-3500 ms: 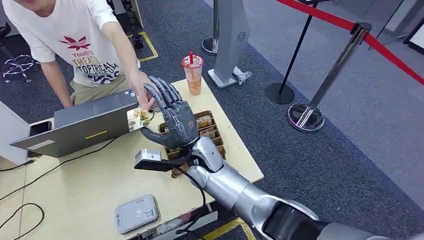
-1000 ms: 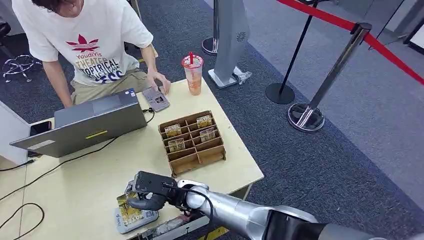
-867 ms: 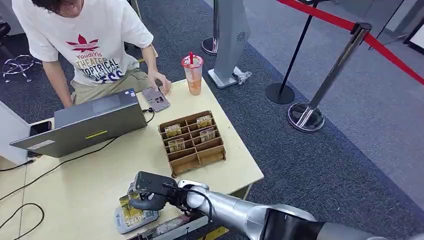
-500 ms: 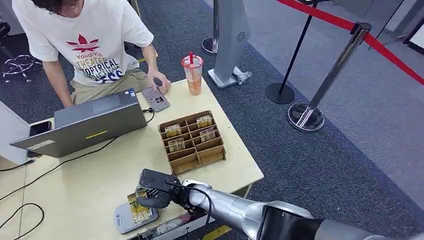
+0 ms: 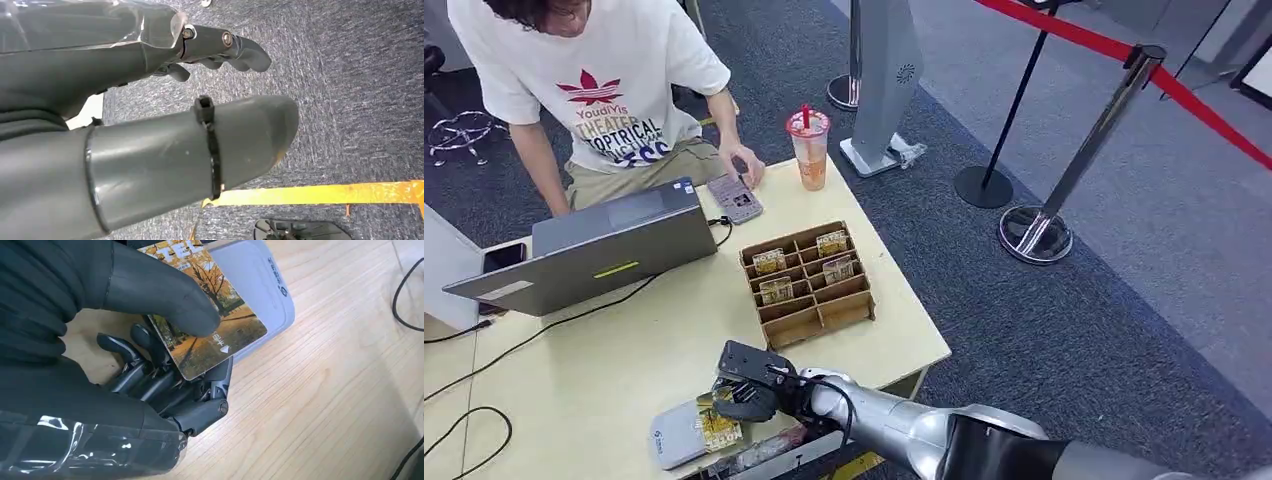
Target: Pass the card to the sensor for recognition and then transmit it.
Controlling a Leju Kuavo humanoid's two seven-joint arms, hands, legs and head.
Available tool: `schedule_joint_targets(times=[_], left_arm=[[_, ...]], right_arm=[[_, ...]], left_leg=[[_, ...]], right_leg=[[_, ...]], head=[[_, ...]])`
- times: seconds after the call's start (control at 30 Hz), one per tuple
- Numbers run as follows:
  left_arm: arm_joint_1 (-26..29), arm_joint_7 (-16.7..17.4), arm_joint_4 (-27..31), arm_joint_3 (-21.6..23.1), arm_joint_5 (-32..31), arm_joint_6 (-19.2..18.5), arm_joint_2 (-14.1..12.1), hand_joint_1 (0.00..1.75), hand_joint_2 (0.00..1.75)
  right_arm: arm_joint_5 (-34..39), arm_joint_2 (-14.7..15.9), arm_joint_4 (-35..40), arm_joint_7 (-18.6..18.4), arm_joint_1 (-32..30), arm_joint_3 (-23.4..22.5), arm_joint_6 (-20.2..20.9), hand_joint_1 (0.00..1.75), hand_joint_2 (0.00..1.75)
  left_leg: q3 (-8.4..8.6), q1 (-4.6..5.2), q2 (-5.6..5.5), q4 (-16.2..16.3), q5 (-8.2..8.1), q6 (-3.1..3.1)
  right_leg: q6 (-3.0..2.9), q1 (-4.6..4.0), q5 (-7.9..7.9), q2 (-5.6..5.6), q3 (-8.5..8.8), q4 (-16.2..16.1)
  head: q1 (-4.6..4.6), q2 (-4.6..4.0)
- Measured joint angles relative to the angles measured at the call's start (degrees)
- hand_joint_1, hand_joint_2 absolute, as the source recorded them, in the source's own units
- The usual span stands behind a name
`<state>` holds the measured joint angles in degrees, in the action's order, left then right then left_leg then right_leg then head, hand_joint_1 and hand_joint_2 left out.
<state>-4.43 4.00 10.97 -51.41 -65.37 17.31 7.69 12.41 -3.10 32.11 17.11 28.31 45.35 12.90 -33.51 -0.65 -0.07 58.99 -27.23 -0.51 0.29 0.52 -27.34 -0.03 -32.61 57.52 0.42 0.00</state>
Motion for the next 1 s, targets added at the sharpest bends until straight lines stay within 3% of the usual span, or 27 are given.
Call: schedule_joint_targets(times=[0.5, 1.0], left_arm=[[0.0, -0.5, 0.0, 0.0, -0.1, 0.0, 0.0, 0.00, 0.00], [0.2, -1.5, 0.0, 0.0, 0.5, -0.4, -0.3, 0.00, 0.00]], right_arm=[[2.9, -0.1, 0.2, 2.0, -0.7, -1.6, -0.3, 1.75, 1.75], [8.5, 4.0, 21.1, 4.7, -0.8, -8.9, 0.3, 1.75, 1.75]], left_leg=[[0.07, 0.01, 0.02, 0.0, 0.01, 0.01], [0.00, 0.01, 0.02, 0.0, 0.01, 0.01]], right_leg=[[0.01, 0.00, 0.01, 0.00, 0.10, 0.0], [0.00, 0.00, 0.02, 0.00, 0.03, 0.0]], head=[[0.00, 0.00], [-0.02, 0.00]])
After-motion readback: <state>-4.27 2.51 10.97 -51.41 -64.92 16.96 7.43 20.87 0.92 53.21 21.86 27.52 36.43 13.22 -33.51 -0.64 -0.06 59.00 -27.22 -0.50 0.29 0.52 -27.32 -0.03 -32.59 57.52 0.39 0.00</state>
